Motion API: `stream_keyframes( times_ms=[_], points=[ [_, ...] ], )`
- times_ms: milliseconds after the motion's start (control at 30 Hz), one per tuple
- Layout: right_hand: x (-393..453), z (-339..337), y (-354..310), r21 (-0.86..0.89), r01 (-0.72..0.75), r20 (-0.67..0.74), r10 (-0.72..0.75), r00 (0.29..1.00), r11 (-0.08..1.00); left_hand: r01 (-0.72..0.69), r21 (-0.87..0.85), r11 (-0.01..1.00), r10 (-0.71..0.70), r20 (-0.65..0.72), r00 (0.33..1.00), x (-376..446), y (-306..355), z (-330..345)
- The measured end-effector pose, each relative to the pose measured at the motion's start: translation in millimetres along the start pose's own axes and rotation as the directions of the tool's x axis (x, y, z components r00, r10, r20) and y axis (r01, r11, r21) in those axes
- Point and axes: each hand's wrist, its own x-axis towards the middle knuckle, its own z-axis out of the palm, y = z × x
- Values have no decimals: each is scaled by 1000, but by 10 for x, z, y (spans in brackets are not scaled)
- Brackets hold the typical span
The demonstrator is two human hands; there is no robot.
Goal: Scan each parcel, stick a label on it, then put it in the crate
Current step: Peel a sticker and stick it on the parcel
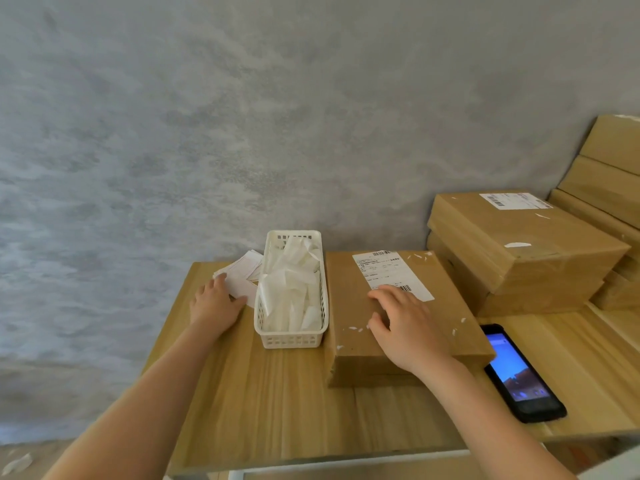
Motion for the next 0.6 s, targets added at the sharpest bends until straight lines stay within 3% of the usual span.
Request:
stream_keyframes(
  times_ms=[67,167,333,600],
  points=[
    [1,4,1,-4,0,-3,0,1000,1000,15,2,1000,-15,-68,998,17,25,38],
    [-3,-1,5,-11,-5,-6,5,1000,1000,-16,-130,991,-7,-173,985,39,12,83],
    [2,10,6,-4,3,-18,-3,1000,1000,4,-311,950,-56,-158,986,-4,-1,27],
    [3,5,9,4,16,-26,-15,1000,1000,-228,-574,787,-31,-404,914,-155,212,-525]
  ],
)
